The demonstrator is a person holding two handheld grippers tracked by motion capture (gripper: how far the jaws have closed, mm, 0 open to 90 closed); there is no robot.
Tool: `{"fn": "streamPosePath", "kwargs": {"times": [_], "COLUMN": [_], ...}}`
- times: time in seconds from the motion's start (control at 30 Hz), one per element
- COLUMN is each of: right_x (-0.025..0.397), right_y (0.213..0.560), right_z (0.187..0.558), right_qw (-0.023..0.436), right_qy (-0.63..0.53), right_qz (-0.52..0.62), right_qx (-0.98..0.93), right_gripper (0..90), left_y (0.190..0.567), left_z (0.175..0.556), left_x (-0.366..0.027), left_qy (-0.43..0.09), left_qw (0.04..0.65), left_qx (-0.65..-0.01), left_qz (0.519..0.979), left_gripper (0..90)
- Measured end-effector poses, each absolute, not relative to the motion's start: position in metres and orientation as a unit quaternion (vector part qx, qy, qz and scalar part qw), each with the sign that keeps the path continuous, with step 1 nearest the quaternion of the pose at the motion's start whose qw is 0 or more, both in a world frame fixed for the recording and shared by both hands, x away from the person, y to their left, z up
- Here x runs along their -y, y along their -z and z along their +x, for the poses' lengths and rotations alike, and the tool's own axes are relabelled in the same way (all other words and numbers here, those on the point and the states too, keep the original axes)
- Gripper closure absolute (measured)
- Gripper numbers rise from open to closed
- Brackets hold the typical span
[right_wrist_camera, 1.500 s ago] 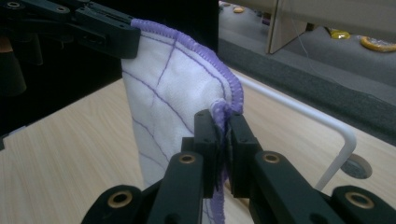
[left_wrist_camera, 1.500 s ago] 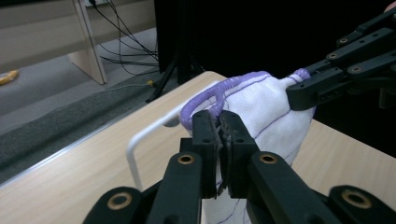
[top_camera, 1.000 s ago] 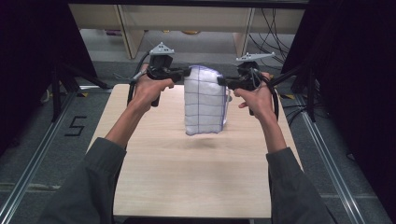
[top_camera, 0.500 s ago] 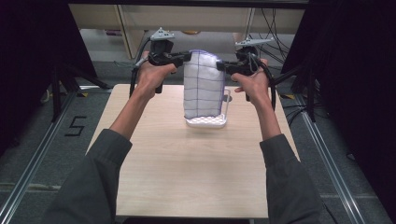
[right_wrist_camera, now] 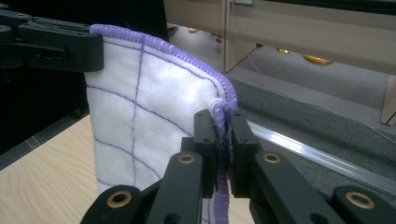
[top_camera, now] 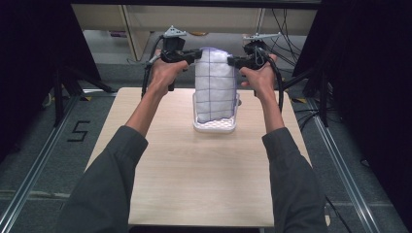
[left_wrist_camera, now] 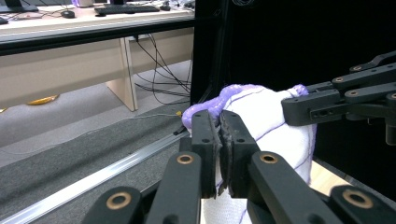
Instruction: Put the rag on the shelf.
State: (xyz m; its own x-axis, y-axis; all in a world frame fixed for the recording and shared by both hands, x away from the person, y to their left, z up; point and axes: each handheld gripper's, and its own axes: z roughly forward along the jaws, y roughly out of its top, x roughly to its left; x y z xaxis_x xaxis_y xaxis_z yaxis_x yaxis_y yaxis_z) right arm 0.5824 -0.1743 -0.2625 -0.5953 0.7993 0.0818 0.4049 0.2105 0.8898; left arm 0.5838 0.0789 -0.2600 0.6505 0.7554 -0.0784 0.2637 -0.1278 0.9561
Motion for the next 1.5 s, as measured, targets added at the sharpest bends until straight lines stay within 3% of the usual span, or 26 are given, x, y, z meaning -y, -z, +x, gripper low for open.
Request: {"fn": "streamPosePath", "kwargs": {"times": [0.3, 0.53, 0.8, 0.87, 0.97, 1.03, 1.17, 1.33, 1.5], "right_x": [0.169, 0.164, 0.16, 0.159, 0.16, 0.161, 0.165, 0.174, 0.19], "right_y": [0.276, 0.29, 0.305, 0.309, 0.312, 0.311, 0.31, 0.307, 0.307], "right_z": [0.607, 0.62, 0.625, 0.626, 0.628, 0.628, 0.626, 0.619, 0.61], "right_qw": [0.22, 0.224, 0.216, 0.221, 0.215, 0.219, 0.213, 0.209, 0.203], "right_qy": [-0.457, -0.438, -0.416, -0.405, -0.405, -0.408, -0.41, -0.414, -0.416], "right_qz": [0.421, 0.428, 0.457, 0.467, 0.486, 0.492, 0.491, 0.482, 0.479], "right_qx": [-0.752, -0.758, -0.756, -0.755, -0.744, -0.737, -0.739, -0.743, -0.746], "right_gripper": [84.8, 84.4, 81.4, 76.4, 62.1, 57.8, 55.7, 54.3, 54.2], "left_y": [0.284, 0.303, 0.32, 0.322, 0.325, 0.326, 0.326, 0.326, 0.325], "left_z": [0.613, 0.622, 0.627, 0.628, 0.63, 0.63, 0.625, 0.614, 0.601], "left_x": [-0.074, -0.074, -0.069, -0.068, -0.068, -0.069, -0.075, -0.081, -0.091], "left_qy": [-0.228, -0.22, -0.219, -0.215, -0.199, -0.199, -0.193, -0.147, -0.142], "left_qw": [0.536, 0.536, 0.51, 0.512, 0.496, 0.491, 0.492, 0.484, 0.478], "left_qx": [-0.374, -0.403, -0.41, -0.416, -0.434, -0.451, -0.445, -0.455, -0.447], "left_qz": [0.722, 0.708, 0.724, 0.72, 0.725, 0.718, 0.723, 0.733, 0.742], "left_gripper": [84.4, 83.6, 81.3, 77.6, 59.1, 50.3, 50.8, 41.7, 37.1]}}
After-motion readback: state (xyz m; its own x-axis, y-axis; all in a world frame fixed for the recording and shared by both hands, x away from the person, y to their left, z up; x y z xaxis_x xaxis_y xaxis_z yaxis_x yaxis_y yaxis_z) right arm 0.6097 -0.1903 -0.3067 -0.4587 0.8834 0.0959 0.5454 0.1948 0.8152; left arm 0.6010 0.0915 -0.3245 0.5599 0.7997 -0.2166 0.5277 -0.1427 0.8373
